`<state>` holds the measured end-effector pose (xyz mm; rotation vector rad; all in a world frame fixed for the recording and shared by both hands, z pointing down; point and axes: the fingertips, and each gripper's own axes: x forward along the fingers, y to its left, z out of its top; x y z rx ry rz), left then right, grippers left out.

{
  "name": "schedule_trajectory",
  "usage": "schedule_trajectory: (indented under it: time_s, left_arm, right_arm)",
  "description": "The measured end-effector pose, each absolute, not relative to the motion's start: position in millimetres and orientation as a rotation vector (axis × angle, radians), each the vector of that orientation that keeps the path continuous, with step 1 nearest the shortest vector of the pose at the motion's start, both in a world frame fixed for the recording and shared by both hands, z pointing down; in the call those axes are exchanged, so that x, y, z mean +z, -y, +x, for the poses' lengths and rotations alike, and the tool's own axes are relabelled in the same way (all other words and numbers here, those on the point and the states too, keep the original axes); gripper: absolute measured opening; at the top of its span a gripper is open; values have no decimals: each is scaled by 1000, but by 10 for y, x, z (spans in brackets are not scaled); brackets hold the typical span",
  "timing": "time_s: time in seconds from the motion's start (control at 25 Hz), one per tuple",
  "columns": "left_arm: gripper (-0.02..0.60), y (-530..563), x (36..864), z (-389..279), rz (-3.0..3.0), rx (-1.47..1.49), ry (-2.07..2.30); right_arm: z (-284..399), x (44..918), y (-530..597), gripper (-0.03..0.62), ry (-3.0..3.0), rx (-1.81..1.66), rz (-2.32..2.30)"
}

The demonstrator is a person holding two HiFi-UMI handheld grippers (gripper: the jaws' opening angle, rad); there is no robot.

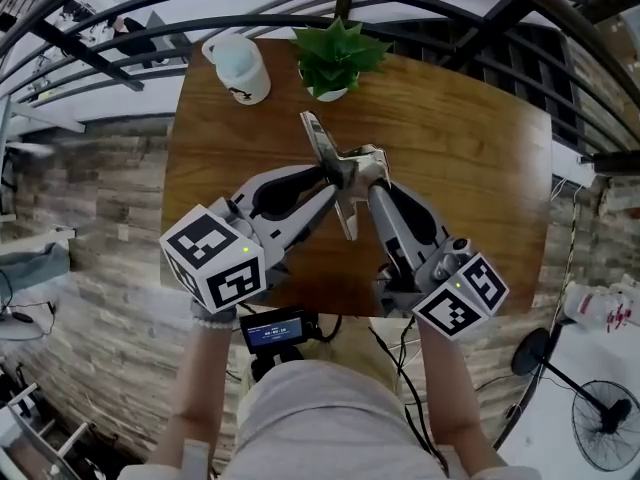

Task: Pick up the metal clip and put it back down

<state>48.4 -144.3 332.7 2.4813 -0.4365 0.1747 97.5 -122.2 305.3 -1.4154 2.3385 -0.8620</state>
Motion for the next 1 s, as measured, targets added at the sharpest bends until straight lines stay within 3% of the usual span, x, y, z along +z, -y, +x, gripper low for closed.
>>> schedule_trajectory:
  time_s: [1.0]
  left_arm:
    - [100, 2019, 4997, 724, 2180, 439, 490]
  right_arm:
    - [1186, 4611, 1859, 31, -2272, -1261, -1493]
